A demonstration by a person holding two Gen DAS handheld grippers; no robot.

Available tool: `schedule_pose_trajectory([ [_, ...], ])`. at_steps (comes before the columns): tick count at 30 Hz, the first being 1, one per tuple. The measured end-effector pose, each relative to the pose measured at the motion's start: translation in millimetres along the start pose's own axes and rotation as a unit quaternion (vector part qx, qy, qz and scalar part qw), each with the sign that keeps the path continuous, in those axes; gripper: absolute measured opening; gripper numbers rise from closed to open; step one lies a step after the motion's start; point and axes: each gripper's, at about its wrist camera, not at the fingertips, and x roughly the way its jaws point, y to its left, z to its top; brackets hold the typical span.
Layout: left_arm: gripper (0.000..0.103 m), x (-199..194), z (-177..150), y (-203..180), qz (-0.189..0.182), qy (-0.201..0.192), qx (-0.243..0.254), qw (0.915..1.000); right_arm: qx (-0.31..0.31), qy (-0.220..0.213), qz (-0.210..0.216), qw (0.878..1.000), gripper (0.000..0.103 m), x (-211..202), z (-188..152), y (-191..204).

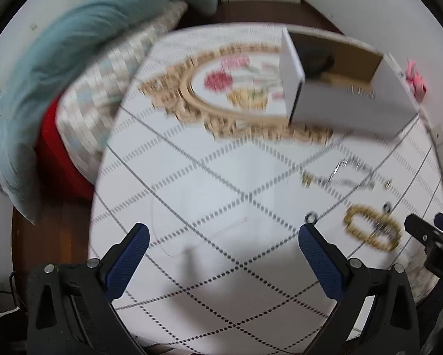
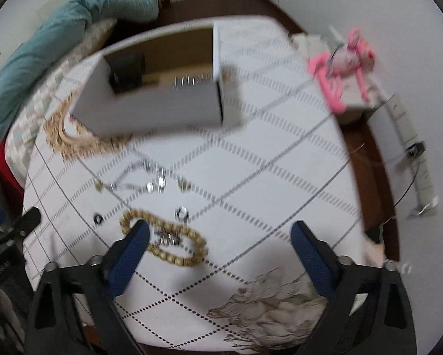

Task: Organize jewelry
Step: 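Grasp the wooden bead bracelet with the right tool while the left tool grasps a black ring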

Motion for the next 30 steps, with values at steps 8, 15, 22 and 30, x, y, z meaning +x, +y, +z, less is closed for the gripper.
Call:
schedule_pose_trajectory([
  [8,0.102,21.3,-14.2,-15.7,-0.015,0.006,0.036,0.9992,-0.029,0.002,-0.014,0.999,0.044,24.6,-21.0,8.0],
  [15,0.095,26.6,-16.5,-36.4,-0.038,0.003,0.069,0.9969,-0.014,-0.009,-0.006,1.000,0.009,16.7,-25.7,-9.2],
  [22,0.093,34.5,-10.4,-50.3,-0.051,-0.005,0.081,0.9954,0.003,-0.007,0.003,1.000,0.009,13.0,-17.3,-26.0],
  [30,0.032,25.5,-5.9,-63.0,-0.075,-0.020,0.094,0.9925,0.010,-0.002,0.003,1.000,0.009,20.3,-17.8,-23.0],
])
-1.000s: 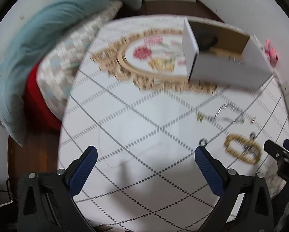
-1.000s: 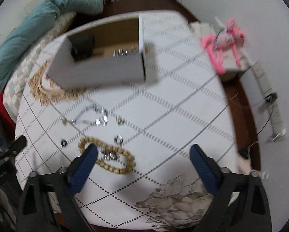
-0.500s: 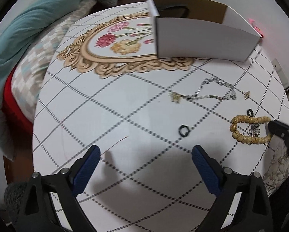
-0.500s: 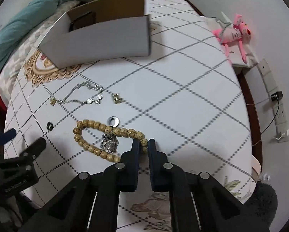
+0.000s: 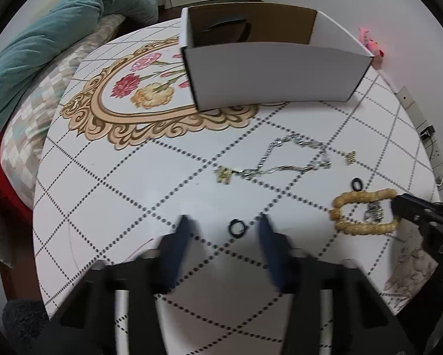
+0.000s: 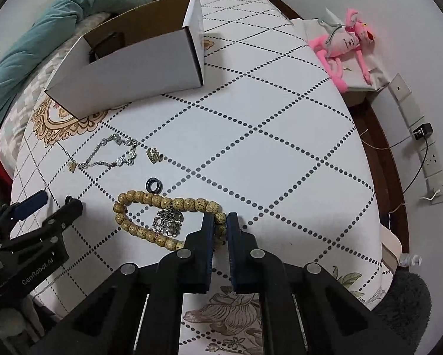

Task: Organize jewelry
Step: 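Grasp the wooden bead bracelet with the right tool while the left tool grasps a black ring, then carry the bead bracelet and black ring into the box and open both tools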

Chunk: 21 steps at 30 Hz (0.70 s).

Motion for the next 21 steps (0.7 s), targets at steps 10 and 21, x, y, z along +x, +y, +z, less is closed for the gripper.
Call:
schedule_pose_trajectory([
  [10,0.010,-3.7,-4.3,-4.7,-0.012,0.000,-0.008,0.9999,0.005,-0.010,0.016,1.000,0.009,-1.8,1.7,0.5],
  [21,0.010,-46.1,17.1,7.6,-0.038,-0.033,-0.033,0.9982,-0.016,-0.060,0.099,0.993,0.009,-55.2,24.2,23.0],
])
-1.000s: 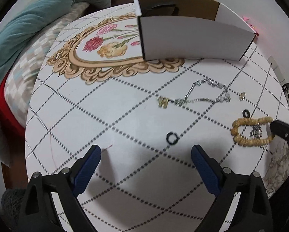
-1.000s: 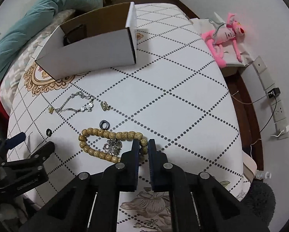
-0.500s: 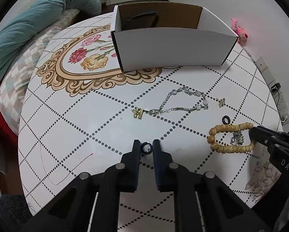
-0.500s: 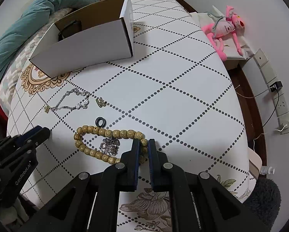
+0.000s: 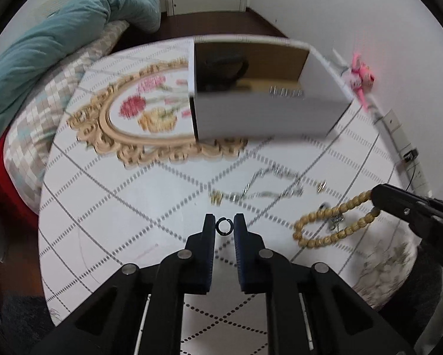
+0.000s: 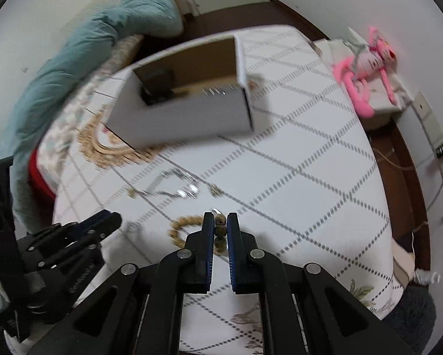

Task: Organize jewelry
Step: 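Carry the bead bracelet and black ring into the box and open both tools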

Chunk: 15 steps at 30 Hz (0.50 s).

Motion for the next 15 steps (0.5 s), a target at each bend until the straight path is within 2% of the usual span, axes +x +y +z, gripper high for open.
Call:
schedule_pose_trajectory([
  [8,0.010,-39.6,58.9,5.6,-0.029,-0.043,-0.014,0.9986,-0.032,-0.051,0.019,0.998,0.009,-41.5,52.9,22.4],
  [15,0.010,-31.1,112.1,14.4,-0.050,-0.040,-0.028,0.9975,-0.054,-0.086,0.024,0.995,0.009,-59.5,113.6,34.1],
])
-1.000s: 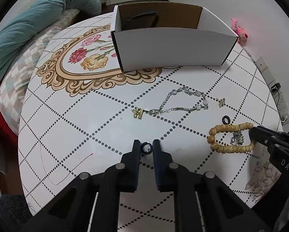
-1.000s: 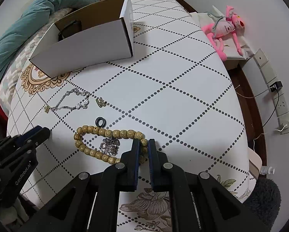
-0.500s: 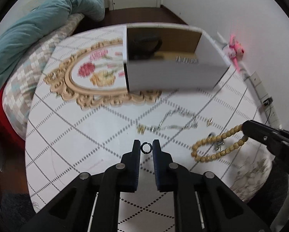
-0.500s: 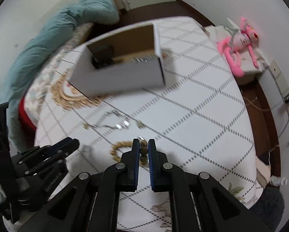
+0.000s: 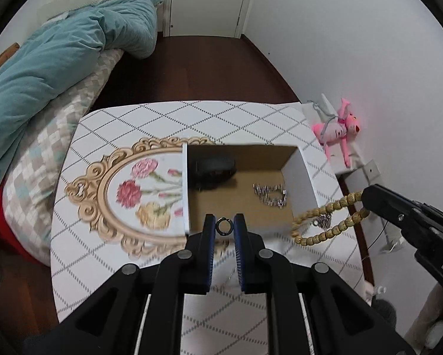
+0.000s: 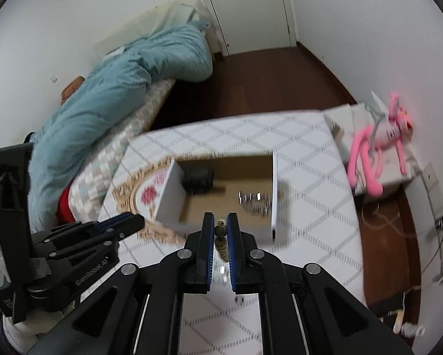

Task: Organize jewelry
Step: 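Carry the bead bracelet and black ring into the box and open both tools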

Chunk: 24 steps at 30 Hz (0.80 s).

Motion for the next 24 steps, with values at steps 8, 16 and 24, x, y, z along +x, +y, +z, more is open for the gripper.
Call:
schedule_pose_trajectory([
  [8,0.010,38.5,31.3,7.6,-0.011,0.042,-0.011,0.9990,0.006,0.031,0.007,0.999,0.009,51.9,51.2,-12.0],
  [16,0.017,56.3,45.3,9.2,-0.002,0.085,-0.032,0.9959,0.020,0.073,0.032,0.997,0.009,104.8,77.6,-22.1],
  [24,0.073,48.6,47.6,16.8,0.094,0.049,-0.024,0.9941,0.017,0.131,-0.036,0.991,0.067,143.3,69.0,-44.1],
])
